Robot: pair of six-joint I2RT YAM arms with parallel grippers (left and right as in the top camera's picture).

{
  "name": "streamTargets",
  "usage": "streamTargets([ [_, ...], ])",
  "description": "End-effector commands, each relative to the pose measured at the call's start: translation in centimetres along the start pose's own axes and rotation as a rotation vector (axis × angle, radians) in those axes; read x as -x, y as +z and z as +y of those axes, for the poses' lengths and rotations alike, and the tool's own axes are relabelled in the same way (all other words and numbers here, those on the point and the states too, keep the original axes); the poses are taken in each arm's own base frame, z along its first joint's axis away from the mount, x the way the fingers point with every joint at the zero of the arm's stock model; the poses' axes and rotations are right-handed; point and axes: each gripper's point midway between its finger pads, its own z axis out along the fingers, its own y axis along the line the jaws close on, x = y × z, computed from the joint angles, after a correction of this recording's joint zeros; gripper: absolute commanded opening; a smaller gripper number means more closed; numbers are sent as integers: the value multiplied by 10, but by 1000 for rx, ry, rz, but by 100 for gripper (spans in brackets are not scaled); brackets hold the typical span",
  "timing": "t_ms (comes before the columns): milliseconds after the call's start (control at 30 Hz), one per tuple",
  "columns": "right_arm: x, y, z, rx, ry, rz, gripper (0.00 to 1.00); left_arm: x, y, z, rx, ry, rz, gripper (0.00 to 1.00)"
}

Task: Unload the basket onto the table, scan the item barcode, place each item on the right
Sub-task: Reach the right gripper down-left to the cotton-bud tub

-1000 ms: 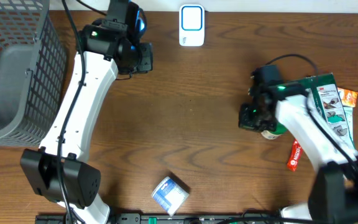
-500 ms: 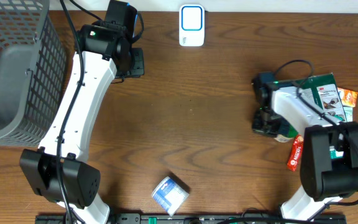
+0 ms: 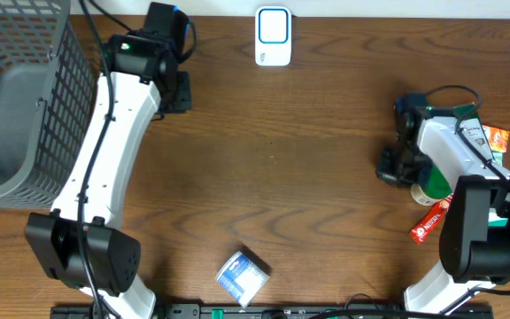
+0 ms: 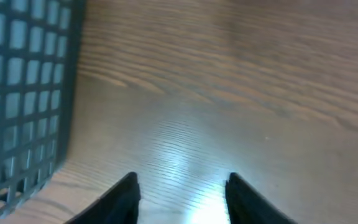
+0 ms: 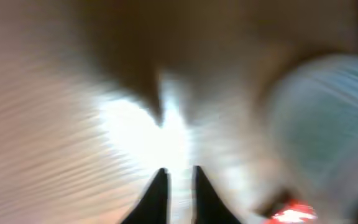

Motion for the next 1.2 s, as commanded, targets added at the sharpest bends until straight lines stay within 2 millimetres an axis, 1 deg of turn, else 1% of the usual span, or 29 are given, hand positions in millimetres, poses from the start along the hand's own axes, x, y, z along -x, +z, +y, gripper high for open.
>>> streamTargets([
  [0, -10, -37, 82, 416, -257, 39, 23, 4, 4, 24, 48, -70, 1, 57],
  [33, -17, -49, 100, 512, -318, 52, 31, 5, 5, 30, 53, -95, 3, 61],
  [67, -26, -60, 117, 599, -373, 67, 44, 6, 7, 36, 58, -118, 5, 67],
  [100, -36, -71, 134, 683, -428, 83, 51, 7, 8, 43, 65, -138, 8, 72],
  [133, -44, -76, 145, 727, -458, 95, 59, 7, 9, 48, 69, -150, 10, 77],
  [167, -53, -79, 156, 757, -487, 113, 69, 7, 10, 55, 75, -166, 13, 82],
  [200, -61, -79, 163, 761, -513, 125, 75, 7, 11, 61, 80, -179, 15, 83],
  [233, -69, -78, 170, 754, -543, 137, 80, 8, 12, 66, 85, -192, 17, 84],
  [267, -78, -76, 177, 740, -575, 149, 82, 8, 13, 71, 89, -204, 19, 84],
  [333, -98, -69, 188, 684, -654, 169, 85, 8, 14, 80, 97, -226, 22, 84],
  [433, -128, -57, 204, 578, -786, 180, 86, 8, 16, 90, 106, -250, 25, 84],
  [567, -165, -43, 222, 456, -953, 161, 85, 10, 16, 95, 108, -263, 19, 84],
  [667, -181, -30, 225, 303, -1076, 106, 86, 13, 16, 95, 106, -265, 8, 84],
  [767, -198, -23, 227, 190, -1182, 62, 86, 14, 16, 94, 105, -267, 2, 84],
  [967, -252, -18, 243, 172, -1357, 55, 87, 15, 16, 94, 104, -268, -1, 84],
  [1100, -277, -16, 251, 183, -1408, 47, 88, 15, 16, 94, 103, -268, -2, 84],
  [1167, -286, -15, 254, 188, -1419, 44, 89, 15, 17, 94, 101, -268, -1, 84],
])
